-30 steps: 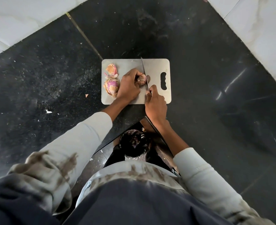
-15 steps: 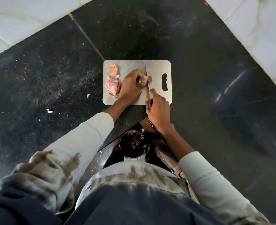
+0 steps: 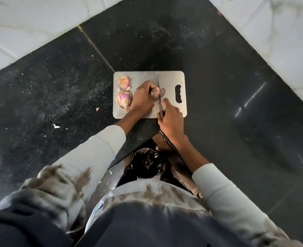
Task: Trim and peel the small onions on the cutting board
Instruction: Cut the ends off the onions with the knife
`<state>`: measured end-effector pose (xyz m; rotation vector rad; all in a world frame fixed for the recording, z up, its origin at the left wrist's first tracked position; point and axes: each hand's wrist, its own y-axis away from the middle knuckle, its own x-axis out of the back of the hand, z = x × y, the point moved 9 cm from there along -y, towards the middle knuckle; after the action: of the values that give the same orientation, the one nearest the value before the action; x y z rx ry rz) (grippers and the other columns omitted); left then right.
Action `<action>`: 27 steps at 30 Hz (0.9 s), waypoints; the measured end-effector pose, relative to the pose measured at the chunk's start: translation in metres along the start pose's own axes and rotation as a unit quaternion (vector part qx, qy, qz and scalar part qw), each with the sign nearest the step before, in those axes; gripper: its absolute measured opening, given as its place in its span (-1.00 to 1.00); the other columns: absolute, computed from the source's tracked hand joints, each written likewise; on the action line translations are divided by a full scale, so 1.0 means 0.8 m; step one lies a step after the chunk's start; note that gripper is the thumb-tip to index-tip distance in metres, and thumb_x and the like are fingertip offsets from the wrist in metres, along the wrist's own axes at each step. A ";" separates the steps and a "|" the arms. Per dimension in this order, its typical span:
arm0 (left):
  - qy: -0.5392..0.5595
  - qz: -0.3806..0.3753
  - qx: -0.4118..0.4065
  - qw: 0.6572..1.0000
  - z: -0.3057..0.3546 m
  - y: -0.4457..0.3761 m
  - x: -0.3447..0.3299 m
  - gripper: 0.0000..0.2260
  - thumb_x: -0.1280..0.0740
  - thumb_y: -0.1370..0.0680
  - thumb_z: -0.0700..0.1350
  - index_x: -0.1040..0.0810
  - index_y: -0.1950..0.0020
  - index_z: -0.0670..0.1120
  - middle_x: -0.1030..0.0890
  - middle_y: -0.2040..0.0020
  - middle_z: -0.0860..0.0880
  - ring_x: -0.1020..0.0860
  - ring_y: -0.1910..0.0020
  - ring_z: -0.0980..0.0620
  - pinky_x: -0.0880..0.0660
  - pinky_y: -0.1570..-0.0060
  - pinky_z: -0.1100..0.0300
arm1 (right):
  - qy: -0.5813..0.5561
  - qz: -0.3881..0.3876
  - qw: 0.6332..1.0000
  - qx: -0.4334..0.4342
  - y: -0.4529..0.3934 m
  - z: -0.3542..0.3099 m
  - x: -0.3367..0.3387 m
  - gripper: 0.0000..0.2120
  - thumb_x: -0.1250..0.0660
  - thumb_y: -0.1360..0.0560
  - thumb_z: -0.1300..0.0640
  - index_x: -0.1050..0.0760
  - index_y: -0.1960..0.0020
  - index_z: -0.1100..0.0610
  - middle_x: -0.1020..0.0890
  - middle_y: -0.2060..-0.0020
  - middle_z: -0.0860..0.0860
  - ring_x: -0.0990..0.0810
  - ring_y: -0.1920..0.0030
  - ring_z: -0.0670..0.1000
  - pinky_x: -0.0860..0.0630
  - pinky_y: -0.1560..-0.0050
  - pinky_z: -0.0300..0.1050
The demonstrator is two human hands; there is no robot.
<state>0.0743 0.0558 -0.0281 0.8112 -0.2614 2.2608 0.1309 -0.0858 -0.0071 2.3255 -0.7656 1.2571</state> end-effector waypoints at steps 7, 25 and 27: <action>0.037 0.004 0.070 0.997 -0.009 -0.012 -0.004 -0.76 -0.55 -0.52 -0.19 -0.59 -0.13 -0.05 -0.67 -0.06 0.03 -0.63 -0.01 0.09 -0.56 0.08 0.36 | -0.039 0.020 0.999 -0.015 0.007 0.029 0.012 -0.80 -0.39 -0.63 0.13 -0.46 -0.23 0.03 -0.48 0.35 -0.15 -0.54 0.32 -0.07 -0.50 0.18 -0.04; 0.228 -0.001 0.235 0.945 -0.029 -0.008 -0.035 -0.78 -0.21 -0.72 -0.03 -0.56 -0.21 -0.13 -0.70 -0.05 -0.14 -0.68 0.07 -0.04 -0.68 0.00 0.01 | -0.201 0.062 0.976 -0.058 -0.002 0.048 0.045 -0.79 -0.23 -0.71 0.07 -0.39 -0.34 -0.01 -0.54 0.24 -0.12 -0.51 0.35 -0.16 -0.37 0.34 -0.32; 0.213 0.004 0.241 0.947 -0.030 -0.007 -0.034 -0.75 -0.19 -0.74 -0.02 -0.54 -0.25 -0.14 -0.69 -0.07 -0.15 -0.69 0.05 -0.05 -0.70 -0.06 -0.02 | -0.188 0.062 0.979 -0.041 0.006 0.042 0.039 -0.78 -0.24 -0.71 0.09 -0.41 -0.34 -0.02 -0.57 0.18 -0.09 -0.53 0.30 -0.14 -0.45 0.26 -0.26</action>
<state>0.0815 0.0539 -0.0641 0.5263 0.5074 2.4705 0.1636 -0.1171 0.0023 2.5118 -1.0769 0.8186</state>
